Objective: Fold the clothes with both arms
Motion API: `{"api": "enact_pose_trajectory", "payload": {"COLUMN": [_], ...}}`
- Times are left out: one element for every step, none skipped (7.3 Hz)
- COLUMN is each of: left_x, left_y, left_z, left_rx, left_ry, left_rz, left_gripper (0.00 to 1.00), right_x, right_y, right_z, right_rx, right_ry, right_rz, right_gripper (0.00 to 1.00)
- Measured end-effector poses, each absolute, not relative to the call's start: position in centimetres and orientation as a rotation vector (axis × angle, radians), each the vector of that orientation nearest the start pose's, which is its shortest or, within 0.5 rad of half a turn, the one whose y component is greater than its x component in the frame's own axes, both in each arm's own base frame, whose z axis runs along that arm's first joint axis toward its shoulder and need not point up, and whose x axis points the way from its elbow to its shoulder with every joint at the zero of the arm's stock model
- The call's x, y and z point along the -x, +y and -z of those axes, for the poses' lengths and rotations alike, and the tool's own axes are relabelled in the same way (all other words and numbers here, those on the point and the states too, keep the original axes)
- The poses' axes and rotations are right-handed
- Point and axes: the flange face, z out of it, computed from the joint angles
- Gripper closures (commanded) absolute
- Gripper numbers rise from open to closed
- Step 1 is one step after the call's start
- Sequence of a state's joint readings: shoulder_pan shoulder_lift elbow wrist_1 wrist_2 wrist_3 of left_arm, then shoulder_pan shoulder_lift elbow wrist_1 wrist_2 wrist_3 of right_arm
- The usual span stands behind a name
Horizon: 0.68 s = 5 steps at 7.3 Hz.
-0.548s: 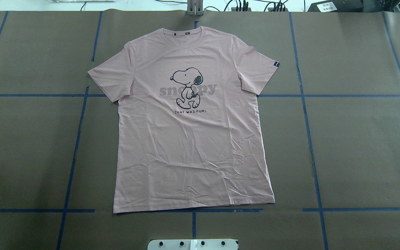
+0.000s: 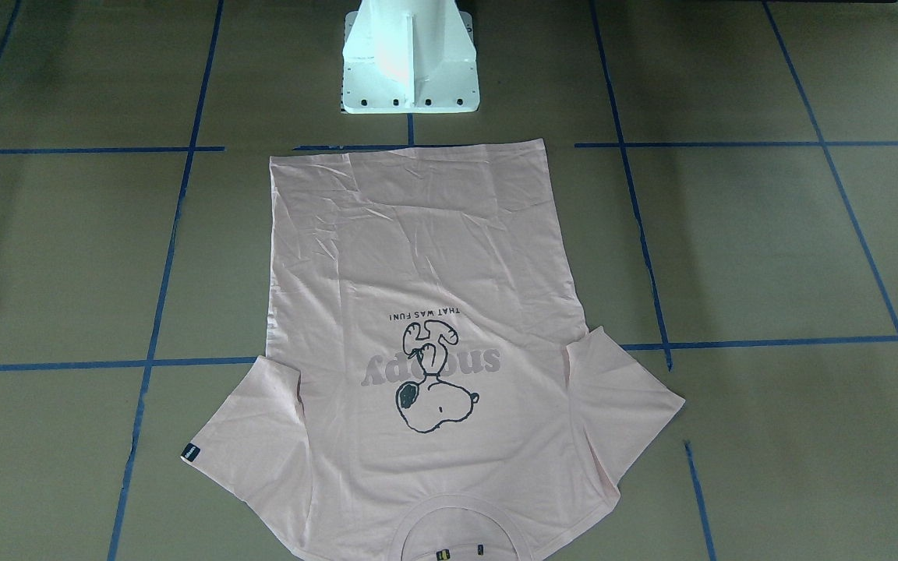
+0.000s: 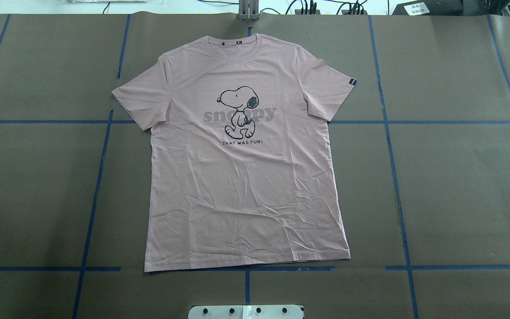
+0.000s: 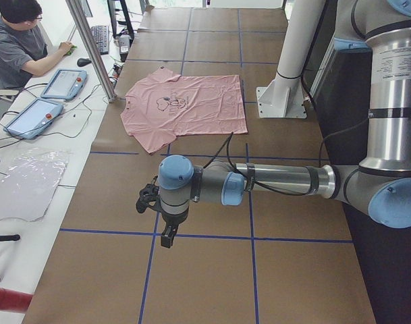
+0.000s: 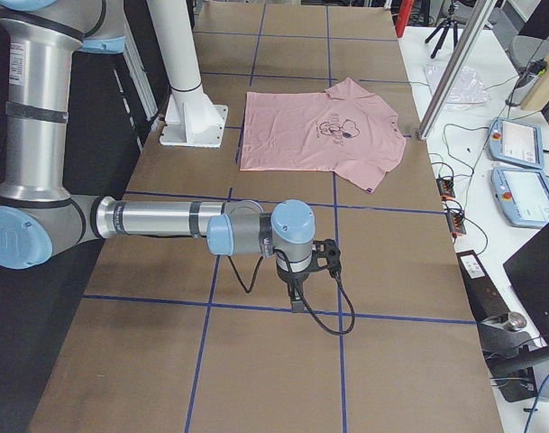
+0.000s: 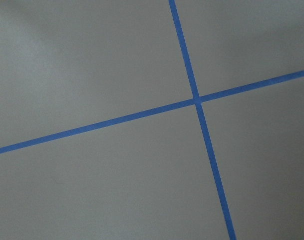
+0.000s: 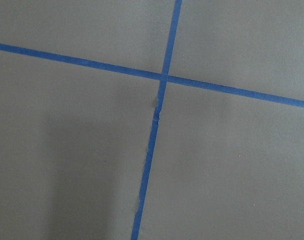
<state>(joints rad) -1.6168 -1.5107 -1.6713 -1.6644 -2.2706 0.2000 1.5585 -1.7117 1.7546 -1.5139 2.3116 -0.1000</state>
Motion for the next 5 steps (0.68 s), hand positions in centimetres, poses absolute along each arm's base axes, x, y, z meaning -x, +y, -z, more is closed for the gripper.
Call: {"api": "enact_pose_trajectory", "payload": {"left_x": [9.1, 9.1, 9.1, 9.1, 9.1], "left_y": [-47.4, -47.8, -48.4, -49.0, -50.0], "left_z": [-62.8, -62.0, -60.9, -59.3, -57.2], "left_rx": [-0.244, -0.306, -0.398, -0.509, -0.638], "left_ry": [0.672, 0.66, 0.644, 0.626, 0.603], "left_rz": [-0.205, -0.226, -0.258, -0.297, -0.341], "left_gripper": [0.0, 0.0, 0.0, 0.0, 0.0], "right_x": [-5.7, -4.9, -4.2, -3.7, -3.2], "right_y": [-45.1, -46.9, -49.6, -52.8, -55.6], "right_z": [-61.8, -59.9, -57.2, -54.0, -51.7], "right_rx": [-0.148, -0.18, -0.24, -0.314, -0.355], "right_ry": [-0.739, -0.739, -0.733, -0.727, -0.73], "right_rz": [0.156, 0.182, 0.219, 0.254, 0.257], "right_gripper": [0.0, 0.0, 0.0, 0.0, 0.0]}}
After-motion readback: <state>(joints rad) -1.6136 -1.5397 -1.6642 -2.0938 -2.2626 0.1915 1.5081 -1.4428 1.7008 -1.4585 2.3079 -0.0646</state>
